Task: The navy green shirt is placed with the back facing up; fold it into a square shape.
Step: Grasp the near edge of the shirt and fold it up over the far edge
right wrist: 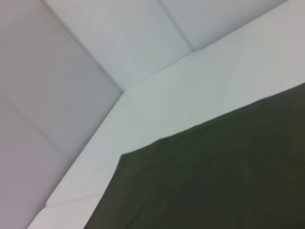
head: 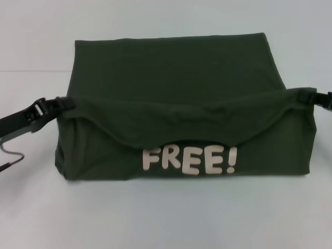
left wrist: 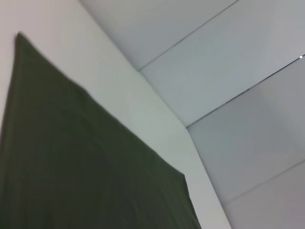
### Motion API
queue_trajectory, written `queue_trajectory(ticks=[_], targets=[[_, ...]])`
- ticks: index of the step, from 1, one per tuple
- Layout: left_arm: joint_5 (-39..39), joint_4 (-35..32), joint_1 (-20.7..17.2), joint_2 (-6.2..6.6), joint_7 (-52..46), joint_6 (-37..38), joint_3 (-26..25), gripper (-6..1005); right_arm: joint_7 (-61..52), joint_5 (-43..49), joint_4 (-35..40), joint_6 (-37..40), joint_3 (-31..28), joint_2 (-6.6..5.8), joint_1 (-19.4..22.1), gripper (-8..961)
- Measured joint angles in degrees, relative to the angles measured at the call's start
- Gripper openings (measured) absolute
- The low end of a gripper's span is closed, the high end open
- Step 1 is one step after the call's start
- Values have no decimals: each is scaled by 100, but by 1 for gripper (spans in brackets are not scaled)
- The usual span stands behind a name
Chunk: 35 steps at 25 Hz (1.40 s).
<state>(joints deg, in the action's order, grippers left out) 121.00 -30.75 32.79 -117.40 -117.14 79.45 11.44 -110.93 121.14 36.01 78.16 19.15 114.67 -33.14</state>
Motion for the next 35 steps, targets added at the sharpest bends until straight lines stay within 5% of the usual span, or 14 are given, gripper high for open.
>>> queue_trajectory(ticks=[11, 35], targets=[[-246, 60, 341, -237, 824, -886, 7, 40, 539, -328, -83, -1056, 28, 295, -84, 60], [-432, 26, 643, -355, 1640, -2076, 293, 42, 697, -349, -273, -1693, 379, 415, -241, 121]])
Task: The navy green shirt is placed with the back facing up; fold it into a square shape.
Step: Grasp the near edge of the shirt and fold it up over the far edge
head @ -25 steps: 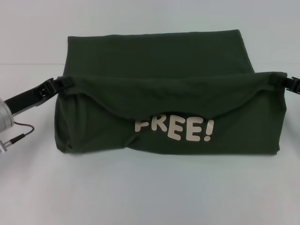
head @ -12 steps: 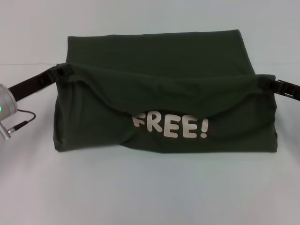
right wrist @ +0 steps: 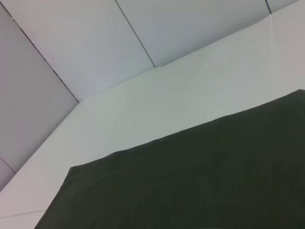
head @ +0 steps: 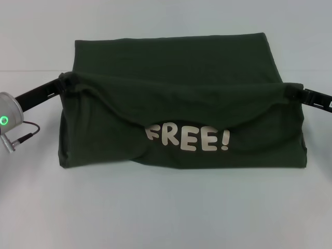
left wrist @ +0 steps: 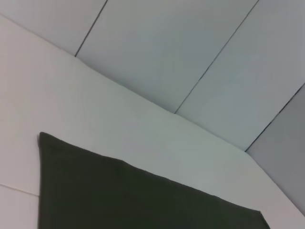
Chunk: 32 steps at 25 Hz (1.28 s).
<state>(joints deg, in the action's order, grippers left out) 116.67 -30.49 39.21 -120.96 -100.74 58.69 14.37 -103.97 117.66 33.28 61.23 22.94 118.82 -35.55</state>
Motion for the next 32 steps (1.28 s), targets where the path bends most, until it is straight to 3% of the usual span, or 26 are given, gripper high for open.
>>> queue_trajectory(ticks=[5, 15, 20, 23, 26, 32], targets=[[-81, 12, 63, -16, 120, -208, 139, 43, 58, -20, -1, -123, 0, 40, -50, 133], [-198, -19, 103, -165, 379, -532, 307, 44, 249, -34, -150, -284, 9, 71, -141, 158], [-501, 21, 113, -299, 850, -773, 339, 45, 270, -69, -160, -354, 9, 70, -153, 171], [-653, 186, 140, -305, 958, -1009, 392, 45, 270, -69, -194, -405, 9, 71, -158, 178], [-717, 266, 177, -294, 971, -1198, 392, 141, 270, -69, -221, -499, 16, 71, -162, 186], [-844, 284, 133, -299, 997, -1247, 371, 380, 273, -69, -284, -577, 57, 71, -166, 320]])
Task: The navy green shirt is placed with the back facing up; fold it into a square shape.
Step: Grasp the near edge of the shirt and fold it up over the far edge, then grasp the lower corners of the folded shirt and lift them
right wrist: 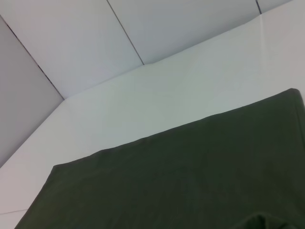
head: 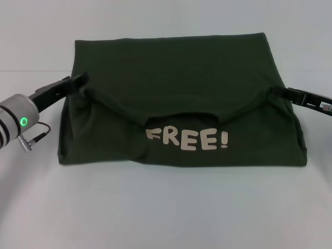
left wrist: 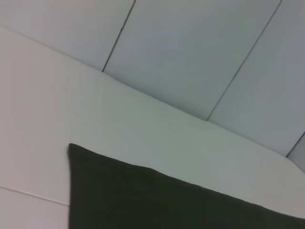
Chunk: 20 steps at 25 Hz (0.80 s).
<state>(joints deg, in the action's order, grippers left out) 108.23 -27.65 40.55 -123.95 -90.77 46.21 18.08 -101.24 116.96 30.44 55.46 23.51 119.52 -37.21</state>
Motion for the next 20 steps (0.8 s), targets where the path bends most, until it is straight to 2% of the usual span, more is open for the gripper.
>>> queue_trajectory(ticks=[2, 5, 9, 12, 16, 18, 20], targets=[[-143, 5, -72, 2, -8, 51, 2, 475, -18, 0, 0, 1, 2, 0, 14, 365], [-283, -13, -224, 33, -20, 367, 7, 525, -43, -49, 30, 132, -39, -22, 97, 432], [-309, -43, -455, 189, -209, 1131, 36, 592, 27, -341, 56, 674, -30, -123, 348, 602], [-204, -20, -673, 470, -652, 2129, 391, 642, 202, -492, 62, 1279, -21, -240, 542, 722], [-156, -92, -951, 815, -1137, 3157, 937, 687, 500, -502, 70, 2045, 7, -320, 749, 879], [-135, -179, -1065, 972, -1275, 3536, 1239, 706, 784, -478, 73, 2387, 44, -336, 854, 915], [-15, -282, -1151, 1070, -1278, 3721, 1450, 725, 1086, -471, 72, 2632, 129, -333, 934, 915]])
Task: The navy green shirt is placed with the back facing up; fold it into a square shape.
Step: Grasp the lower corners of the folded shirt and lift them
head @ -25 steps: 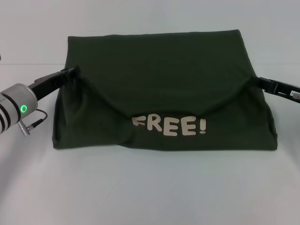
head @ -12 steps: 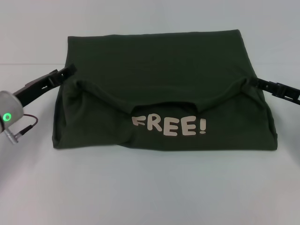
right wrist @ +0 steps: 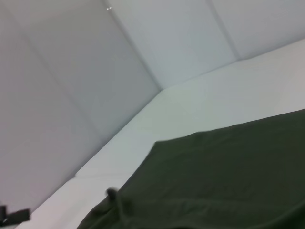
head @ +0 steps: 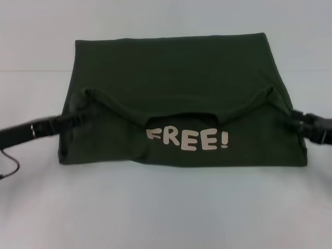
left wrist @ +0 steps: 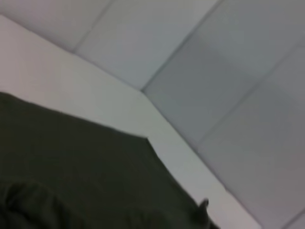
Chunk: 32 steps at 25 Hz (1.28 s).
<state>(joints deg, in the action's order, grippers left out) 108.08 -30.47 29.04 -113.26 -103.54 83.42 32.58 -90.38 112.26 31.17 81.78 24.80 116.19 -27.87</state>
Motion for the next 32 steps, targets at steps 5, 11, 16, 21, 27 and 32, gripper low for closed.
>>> queue_trajectory(ticks=[5, 11, 16, 21, 27, 32], targets=[[550, -397, -109, -63, 351, 20, 102, 772, 801, 0, -52, 573, 275, 65, 142, 915], [920, -641, -196, -253, 1261, -386, 139, 819, 1884, 0, -40, 949, 821, 259, 280, 915], [1059, -668, -229, -265, 1486, -746, 150, 856, 2235, -1, -125, 854, 1068, 332, 322, 916], [1069, -659, -218, -403, 1593, -1176, 215, 861, 2271, -3, -227, 703, 1127, 339, 289, 916], [1073, -561, -186, -523, 1597, -1759, 435, 860, 2255, -3, -240, 655, 1153, 347, 274, 916], [1075, -508, -181, -603, 1573, -2163, 441, 859, 2252, -3, -280, 647, 1157, 351, 262, 916]])
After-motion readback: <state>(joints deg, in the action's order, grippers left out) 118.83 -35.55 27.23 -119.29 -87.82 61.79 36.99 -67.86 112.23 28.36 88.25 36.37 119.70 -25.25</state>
